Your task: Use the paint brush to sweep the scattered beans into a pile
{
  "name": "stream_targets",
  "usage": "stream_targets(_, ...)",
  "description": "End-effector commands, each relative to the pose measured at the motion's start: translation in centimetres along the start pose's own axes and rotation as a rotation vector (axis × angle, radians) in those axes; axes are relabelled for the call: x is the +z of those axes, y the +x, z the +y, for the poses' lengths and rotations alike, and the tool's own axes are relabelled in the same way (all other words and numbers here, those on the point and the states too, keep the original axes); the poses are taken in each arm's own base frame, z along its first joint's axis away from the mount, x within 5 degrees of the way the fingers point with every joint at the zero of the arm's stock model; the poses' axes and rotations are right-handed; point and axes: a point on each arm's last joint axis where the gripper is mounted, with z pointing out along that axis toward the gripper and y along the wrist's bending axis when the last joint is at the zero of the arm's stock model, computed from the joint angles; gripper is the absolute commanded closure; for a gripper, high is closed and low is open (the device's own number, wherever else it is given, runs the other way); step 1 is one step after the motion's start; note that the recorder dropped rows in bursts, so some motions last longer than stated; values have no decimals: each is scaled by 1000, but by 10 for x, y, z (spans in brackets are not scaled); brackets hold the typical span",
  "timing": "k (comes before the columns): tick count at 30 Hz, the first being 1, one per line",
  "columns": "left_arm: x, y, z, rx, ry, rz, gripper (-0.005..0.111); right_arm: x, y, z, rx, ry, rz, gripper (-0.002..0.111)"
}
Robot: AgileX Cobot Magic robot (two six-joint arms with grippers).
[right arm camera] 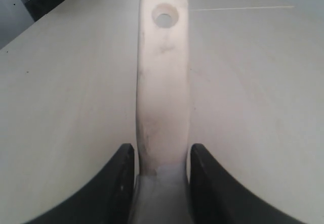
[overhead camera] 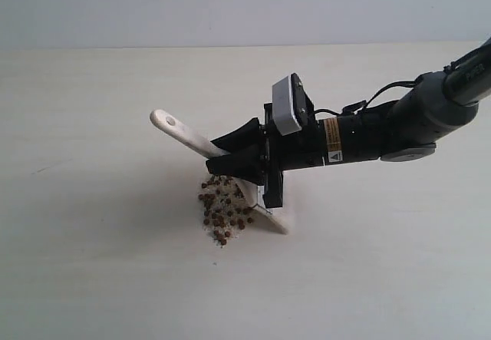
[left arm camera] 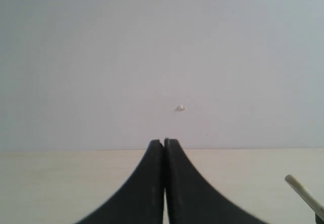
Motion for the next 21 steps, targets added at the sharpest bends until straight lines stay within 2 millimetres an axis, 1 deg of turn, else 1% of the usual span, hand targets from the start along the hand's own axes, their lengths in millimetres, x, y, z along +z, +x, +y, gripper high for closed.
stream_targets(1,-1,-3,0,-1,1,-20,107,7,-6,1,9,10,-32,108)
stream_targets(8,-1,-3,0,-1,1,-20,107,16,-9,5,19,18,-52,108)
stream_targets(13,-1,-3,0,-1,1,-20,107,15,-12,4,14,23,-56,108)
stream_targets(16,-1,-3,0,-1,1,-20,107,12,-25,4,-18,27,-71,108)
stream_targets(19,-1,-3,0,-1,1,-20,107,8,-48,5,-68,31,-95,108)
stream_targets(21,-1,-3,0,-1,1,-20,107,4,-65,7,-56,31,-114,108)
